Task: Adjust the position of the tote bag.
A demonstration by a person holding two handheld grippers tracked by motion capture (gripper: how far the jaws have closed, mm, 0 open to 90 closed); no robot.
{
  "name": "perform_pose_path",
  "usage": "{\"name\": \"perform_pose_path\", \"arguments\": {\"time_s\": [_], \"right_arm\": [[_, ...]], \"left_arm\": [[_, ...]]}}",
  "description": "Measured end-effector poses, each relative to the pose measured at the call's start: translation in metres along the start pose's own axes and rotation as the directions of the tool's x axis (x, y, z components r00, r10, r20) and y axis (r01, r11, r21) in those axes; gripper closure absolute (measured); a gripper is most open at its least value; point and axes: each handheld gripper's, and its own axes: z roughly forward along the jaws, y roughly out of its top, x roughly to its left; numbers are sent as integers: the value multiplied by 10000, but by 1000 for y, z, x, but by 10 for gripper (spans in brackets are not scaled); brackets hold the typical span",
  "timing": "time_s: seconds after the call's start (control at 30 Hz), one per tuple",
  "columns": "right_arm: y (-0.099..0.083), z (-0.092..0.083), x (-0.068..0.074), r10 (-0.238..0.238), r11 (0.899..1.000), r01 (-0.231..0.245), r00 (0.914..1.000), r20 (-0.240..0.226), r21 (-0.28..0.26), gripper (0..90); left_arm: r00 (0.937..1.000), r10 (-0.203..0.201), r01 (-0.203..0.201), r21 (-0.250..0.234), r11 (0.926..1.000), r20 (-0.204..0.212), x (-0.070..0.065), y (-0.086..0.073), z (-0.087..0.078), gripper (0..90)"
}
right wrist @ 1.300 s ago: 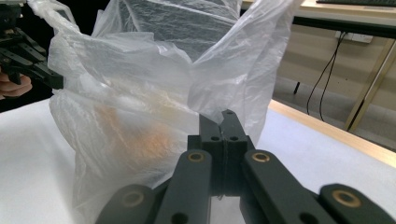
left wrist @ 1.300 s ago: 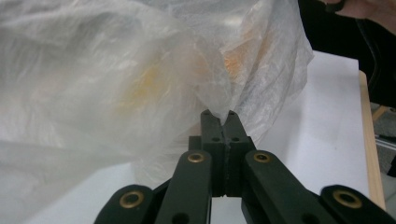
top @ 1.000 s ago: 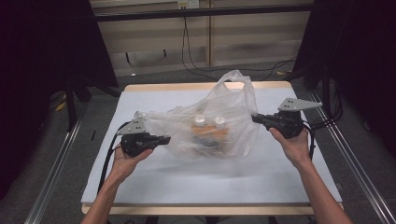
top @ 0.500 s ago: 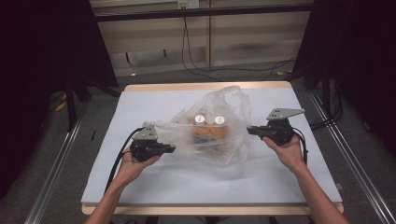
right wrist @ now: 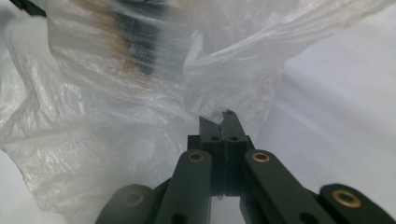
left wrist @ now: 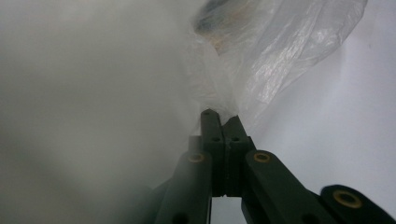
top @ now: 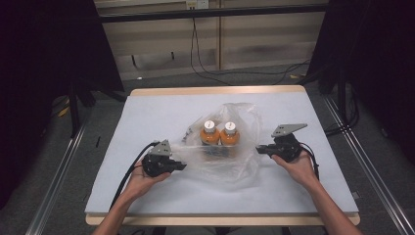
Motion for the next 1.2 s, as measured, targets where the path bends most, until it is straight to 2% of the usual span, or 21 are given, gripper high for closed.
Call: {"name": "perform_pose_path", "arguments": {"time_s": [0.07, 0.17, 0.2, 0.33, 0.43, 0.53, 0.57, 0.63, 0.7, 0.8, 0.87, 0.93, 1.0, 1.07, 1.1, 1.2], "right_arm": [[-5, 5, 1, -73, 9994, 72, 10000, 13, 352, 900], [-11, 12, -1, -112, 9972, 108, 9999, 54, 742, 900], [-12, 12, -1, -33, 9970, 22, 9999, 139, 779, 900], [-14, 12, -5, 132, 9978, -129, 9999, -47, 657, 900], [-16, 14, -5, 110, 9966, -113, 9999, 49, 821, 900], [-18, 15, -6, 124, 9963, -122, 9999, -14, 845, 900], [-18, 15, -6, 86, 9947, -92, 9999, 56, 1021, 900], [-21, 18, -7, 104, 9934, -120, 9998, 143, 1139, 900], [-23, 19, -8, 150, 9941, -154, 9999, 45, 1078, 900], [-22, 19, -6, 77, 9924, -104, 9997, 233, 1223, 900], [-23, 19, -8, 157, 9943, -165, 9998, 87, 1053, 855], [-23, 18, -8, 136, 9950, -142, 9999, 66, 986, 750], [-21, 14, -8, 260, 9980, -253, 9996, -116, 582, 717], [-18, 9, -9, 322, 9991, -320, 9995, -72, 260, 637], [-17, 6, -9, 401, 9991, -400, 9992, -65, 127, 603], [-12, -3, -9, 426, 9985, -424, 9991, 42, -339, 541]], "left_arm": [[9999, 91, -91, -28, 10000, -64, 0, -1, 1, 900], [10000, -82, 83, 62, 9999, -26, 2, -4, 3, 900], [9998, -198, 198, 25, 9998, 24, 3, -6, 4, 900], [9996, -275, 274, 77, 9996, 23, 6, -8, 5, 900], [9993, -377, 376, 113, 9992, 38, 7, -10, 6, 900], [9993, -369, 367, 433, 9984, 38, 6, -13, 9, 900], [9995, -321, 321, 453, 9985, -15, 6, -14, 11, 900], [9987, -505, 503, 297, 9983, 65, 7, -16, 11, 900], [9992, -400, 402, 373, 9985, -59, 5, -15, 11, 900], [9993, -385, 385, 364, 9986, -15, 6, -15, 11, 900], [9989, -455, 452, 328, 9984, 74, 6, -15, 10, 900], [9982, -539, 534, 181, 9984, 249, 5, -13, 8, 864], [9983, -531, 530, 46, 9986, 225, 2, -10, 5, 823], [9983, -543, 549, -264, 9981, 223, -2, -7, 2, 764], [9988, -468, 471, -156, 9988, 161, -3, -5, -1, 729], [9981, -585, 595, -672, 9960, 169, -7, -3, -10, 667]]}}
